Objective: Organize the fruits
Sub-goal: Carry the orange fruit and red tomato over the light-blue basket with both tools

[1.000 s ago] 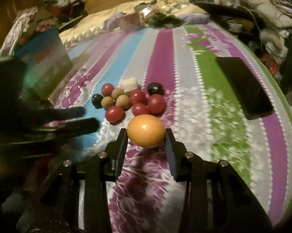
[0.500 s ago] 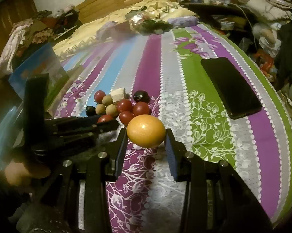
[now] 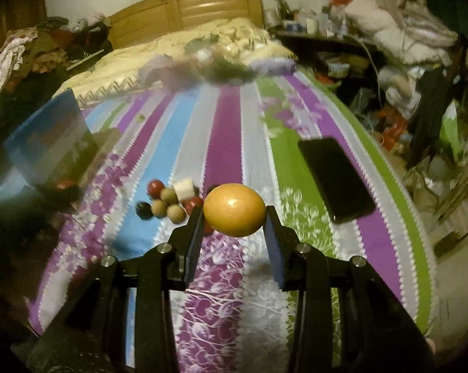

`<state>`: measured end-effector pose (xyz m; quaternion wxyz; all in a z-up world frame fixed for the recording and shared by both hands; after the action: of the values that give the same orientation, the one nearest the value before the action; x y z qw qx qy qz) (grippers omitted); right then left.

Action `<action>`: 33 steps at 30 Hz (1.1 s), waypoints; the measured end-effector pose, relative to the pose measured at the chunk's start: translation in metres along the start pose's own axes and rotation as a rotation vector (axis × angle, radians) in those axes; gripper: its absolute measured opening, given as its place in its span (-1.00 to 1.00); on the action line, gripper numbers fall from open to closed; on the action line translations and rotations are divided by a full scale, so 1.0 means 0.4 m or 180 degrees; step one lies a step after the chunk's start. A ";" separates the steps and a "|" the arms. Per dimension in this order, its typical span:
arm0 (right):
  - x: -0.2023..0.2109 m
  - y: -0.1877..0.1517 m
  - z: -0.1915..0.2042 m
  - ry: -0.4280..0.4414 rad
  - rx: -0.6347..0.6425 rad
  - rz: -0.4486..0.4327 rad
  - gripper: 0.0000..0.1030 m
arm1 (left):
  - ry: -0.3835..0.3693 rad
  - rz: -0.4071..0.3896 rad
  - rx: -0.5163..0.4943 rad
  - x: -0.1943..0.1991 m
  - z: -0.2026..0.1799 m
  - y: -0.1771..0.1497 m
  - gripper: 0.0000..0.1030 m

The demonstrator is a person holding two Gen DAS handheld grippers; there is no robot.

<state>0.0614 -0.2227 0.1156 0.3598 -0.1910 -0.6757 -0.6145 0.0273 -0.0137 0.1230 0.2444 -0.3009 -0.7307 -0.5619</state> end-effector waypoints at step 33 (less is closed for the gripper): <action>0.228 0.106 0.520 0.0855 0.0682 -0.0325 -0.25 | 0.0867 -0.0700 0.0711 0.564 0.415 -0.055 -0.48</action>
<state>-0.0221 -0.0309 0.2136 0.4335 -0.0332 -0.6919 -0.5764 -0.1493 0.1802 0.2237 0.3099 -0.1117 -0.7772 -0.5362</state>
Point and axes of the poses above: each gripper's, at about its wrist camera, not at the fingertips, and x roughly against the way its jaws point, z to its left, y to its top, the point moved 2 cm from there along -x, roughly the way its jaws point, and after that the axes turned 5 degrees about -y, right-handed, at the moved point
